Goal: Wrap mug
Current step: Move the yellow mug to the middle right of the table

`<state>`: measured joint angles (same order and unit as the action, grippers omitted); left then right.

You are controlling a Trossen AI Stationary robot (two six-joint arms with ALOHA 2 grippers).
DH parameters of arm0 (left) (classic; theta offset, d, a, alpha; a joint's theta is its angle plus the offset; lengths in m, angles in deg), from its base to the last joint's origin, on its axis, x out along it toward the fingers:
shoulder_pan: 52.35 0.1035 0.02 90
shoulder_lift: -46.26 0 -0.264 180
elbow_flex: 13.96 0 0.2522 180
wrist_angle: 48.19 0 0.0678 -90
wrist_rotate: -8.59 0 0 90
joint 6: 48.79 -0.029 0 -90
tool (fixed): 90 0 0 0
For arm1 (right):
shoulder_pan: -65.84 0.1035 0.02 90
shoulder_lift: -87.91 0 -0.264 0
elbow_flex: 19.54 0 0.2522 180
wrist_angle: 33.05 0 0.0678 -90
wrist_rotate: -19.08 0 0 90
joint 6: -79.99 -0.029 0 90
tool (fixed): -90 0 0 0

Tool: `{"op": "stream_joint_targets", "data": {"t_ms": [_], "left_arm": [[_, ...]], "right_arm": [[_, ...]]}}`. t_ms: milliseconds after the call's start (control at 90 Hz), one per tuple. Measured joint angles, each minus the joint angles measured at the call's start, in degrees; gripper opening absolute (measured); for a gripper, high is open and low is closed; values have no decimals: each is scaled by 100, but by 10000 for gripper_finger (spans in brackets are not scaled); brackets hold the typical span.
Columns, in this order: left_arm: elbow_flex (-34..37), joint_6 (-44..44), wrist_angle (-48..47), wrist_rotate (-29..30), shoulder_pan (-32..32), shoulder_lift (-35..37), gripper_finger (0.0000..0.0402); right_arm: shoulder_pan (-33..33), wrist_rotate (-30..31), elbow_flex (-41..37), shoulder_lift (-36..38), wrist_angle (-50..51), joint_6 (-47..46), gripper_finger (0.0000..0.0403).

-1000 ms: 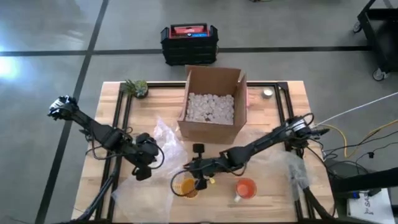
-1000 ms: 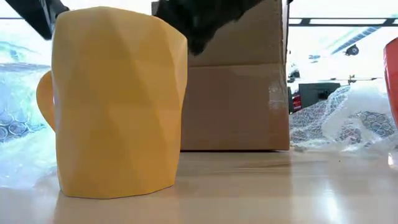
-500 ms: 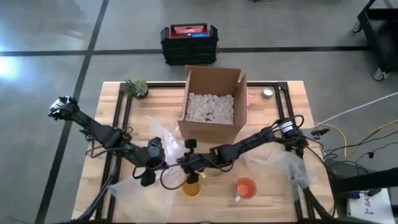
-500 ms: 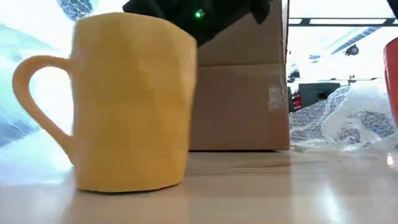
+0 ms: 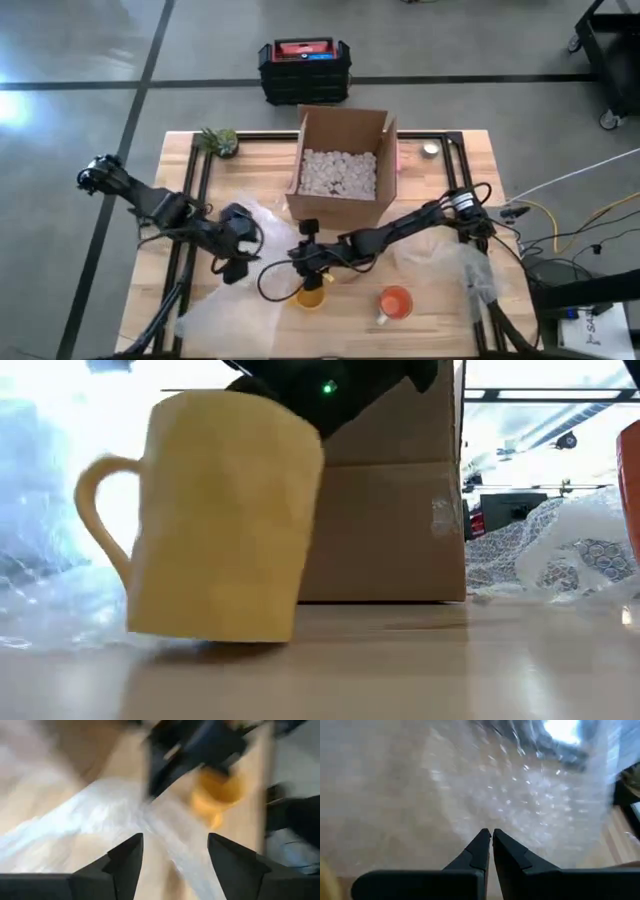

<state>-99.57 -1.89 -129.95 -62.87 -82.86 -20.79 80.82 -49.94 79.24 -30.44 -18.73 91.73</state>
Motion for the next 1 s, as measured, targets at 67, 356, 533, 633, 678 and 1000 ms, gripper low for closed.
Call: {"op": "stream_joint_targets", "data": {"t_ms": [67,356,533,633,678,1000], "left_arm": [[79,287,-294,64,-41,7,204],[480,632,-280,-355,-210,28,165],[489,611,-265,-192,-218,94,143],[519,467,-241,10,-211,104,133],[550,394,-231,32,-211,105,130],[680,289,51,48,-214,86,115]], "right_arm": [[-11,2,0,48,28,3,8],[32,-1,45,303,640,-197,8],[129,-1130,378,838,1540,-1222,23],[338,-2418,376,905,1550,-1503,53],[495,-2726,365,869,1565,-1436,70],[1040,-1559,586,496,1865,-1001,187]]}}
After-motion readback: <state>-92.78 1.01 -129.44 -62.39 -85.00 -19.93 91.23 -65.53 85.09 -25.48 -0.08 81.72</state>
